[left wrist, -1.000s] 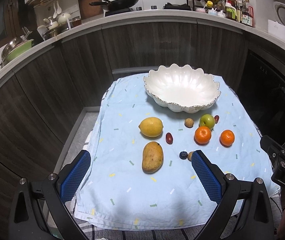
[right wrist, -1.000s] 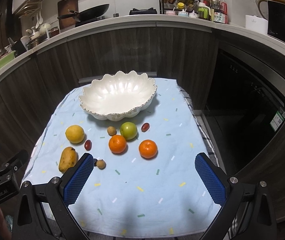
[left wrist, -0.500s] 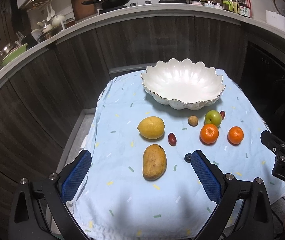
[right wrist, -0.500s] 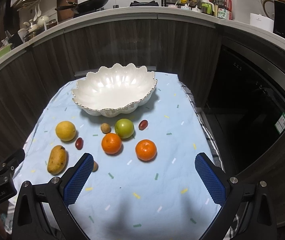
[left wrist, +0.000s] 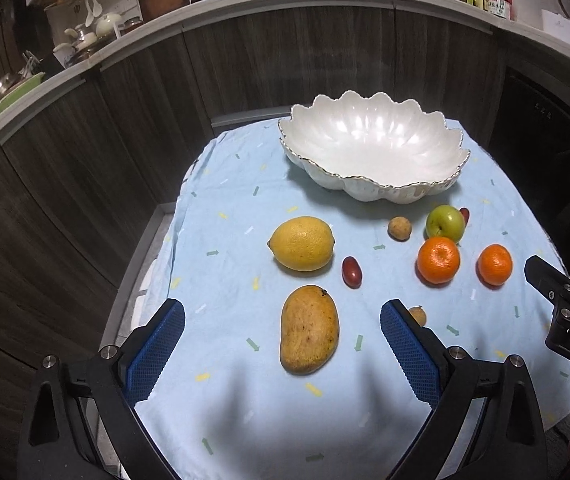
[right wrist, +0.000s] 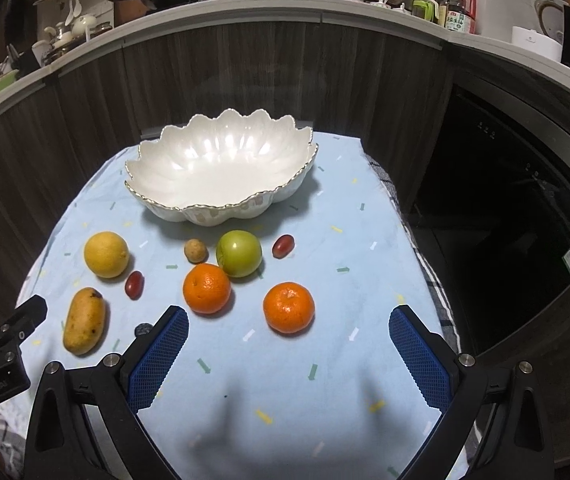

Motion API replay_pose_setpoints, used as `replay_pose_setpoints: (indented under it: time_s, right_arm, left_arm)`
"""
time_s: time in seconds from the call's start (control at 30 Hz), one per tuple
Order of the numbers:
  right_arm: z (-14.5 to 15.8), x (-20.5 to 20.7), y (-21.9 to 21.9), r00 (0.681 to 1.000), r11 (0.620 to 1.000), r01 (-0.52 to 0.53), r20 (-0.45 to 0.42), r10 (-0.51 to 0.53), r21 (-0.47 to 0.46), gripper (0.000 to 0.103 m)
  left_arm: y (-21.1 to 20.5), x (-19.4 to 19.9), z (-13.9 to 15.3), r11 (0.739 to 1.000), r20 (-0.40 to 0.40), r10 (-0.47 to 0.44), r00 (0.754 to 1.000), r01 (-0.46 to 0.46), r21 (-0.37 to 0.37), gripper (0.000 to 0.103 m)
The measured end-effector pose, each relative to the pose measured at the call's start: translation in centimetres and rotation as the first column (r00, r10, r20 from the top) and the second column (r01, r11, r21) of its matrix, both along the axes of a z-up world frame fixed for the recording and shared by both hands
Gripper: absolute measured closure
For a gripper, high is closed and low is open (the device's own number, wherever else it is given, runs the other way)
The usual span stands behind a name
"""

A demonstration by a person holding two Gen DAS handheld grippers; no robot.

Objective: Organize fruits
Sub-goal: 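Lower the left tool onto the mango while the right tool closes on an orange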

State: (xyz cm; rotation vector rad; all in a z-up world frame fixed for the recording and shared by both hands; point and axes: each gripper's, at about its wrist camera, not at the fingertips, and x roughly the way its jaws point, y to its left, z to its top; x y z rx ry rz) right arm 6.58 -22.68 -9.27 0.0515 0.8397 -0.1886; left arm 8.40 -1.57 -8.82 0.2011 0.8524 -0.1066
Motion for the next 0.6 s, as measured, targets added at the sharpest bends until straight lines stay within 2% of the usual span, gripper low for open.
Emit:
replay_pose_setpoints:
  time_s: [0.2, 0.6]
  right_arm:
    - [-1.8, 1.4, -0.1, 1.0, 1.0, -0.006, -0.016, 0.006, 0.0, 0.009]
    - [-4.3, 3.0, -0.7, 1.0, 1.0, -0.01, -0.029, 0.01, -0.02, 0.011]
  left_arm:
    - [-0.4, 1.2, -1.8, 1.0, -0.001, -0.01, 1.0, 0.01, 0.007, 0.005]
    - [-1.1, 2.9, -5.0, 0.999, -0.03, -0.033, 0.999, 0.033, 0.015, 0.009]
